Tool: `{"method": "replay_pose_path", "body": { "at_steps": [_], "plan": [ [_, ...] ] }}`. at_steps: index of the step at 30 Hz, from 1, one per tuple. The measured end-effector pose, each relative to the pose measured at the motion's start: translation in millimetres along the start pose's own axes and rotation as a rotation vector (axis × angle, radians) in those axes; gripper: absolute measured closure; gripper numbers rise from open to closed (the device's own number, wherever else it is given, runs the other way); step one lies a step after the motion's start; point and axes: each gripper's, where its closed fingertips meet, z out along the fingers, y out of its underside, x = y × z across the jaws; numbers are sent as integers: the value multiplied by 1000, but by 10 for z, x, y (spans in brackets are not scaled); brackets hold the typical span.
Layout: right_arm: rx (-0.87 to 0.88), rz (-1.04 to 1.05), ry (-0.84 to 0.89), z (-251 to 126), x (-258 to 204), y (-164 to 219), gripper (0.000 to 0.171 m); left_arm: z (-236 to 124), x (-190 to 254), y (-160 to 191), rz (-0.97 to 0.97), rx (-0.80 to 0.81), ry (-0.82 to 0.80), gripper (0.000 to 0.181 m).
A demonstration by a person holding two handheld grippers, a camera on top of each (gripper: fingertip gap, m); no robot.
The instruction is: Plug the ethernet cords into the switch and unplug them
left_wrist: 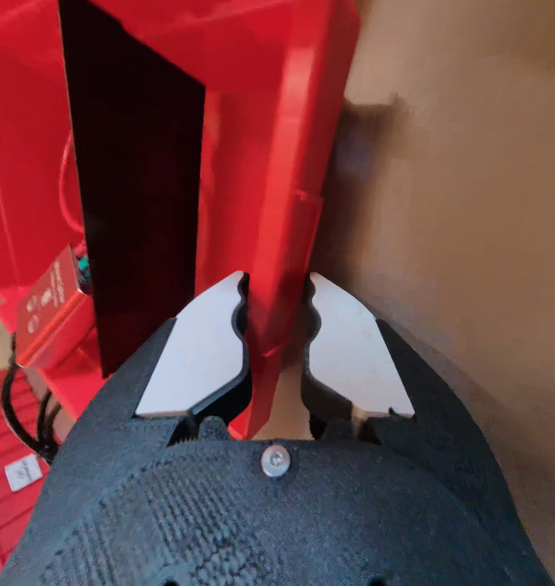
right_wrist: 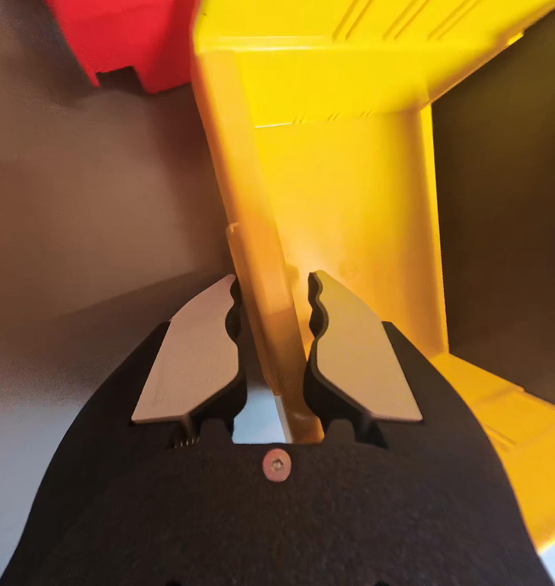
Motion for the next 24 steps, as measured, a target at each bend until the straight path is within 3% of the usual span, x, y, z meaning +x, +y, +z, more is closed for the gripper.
{"method": "replay_pose_path", "body": {
  "at_steps": [6,13,19,24],
  "plan": [
    [34,19,61,-324,-190,497,133,35,-9,-140,52,77,-74,149],
    [-49,161,271,-1061,-417,1710,135,-54,172,-298,64,205,-85,149],
    [-191,154,443,-1441,19,2823,141,29,68,-357,99,239,-88,149],
    [-177,61,443,-1438,567,3251,141,249,-223,-409,122,258,-72,149]
  ]
}}
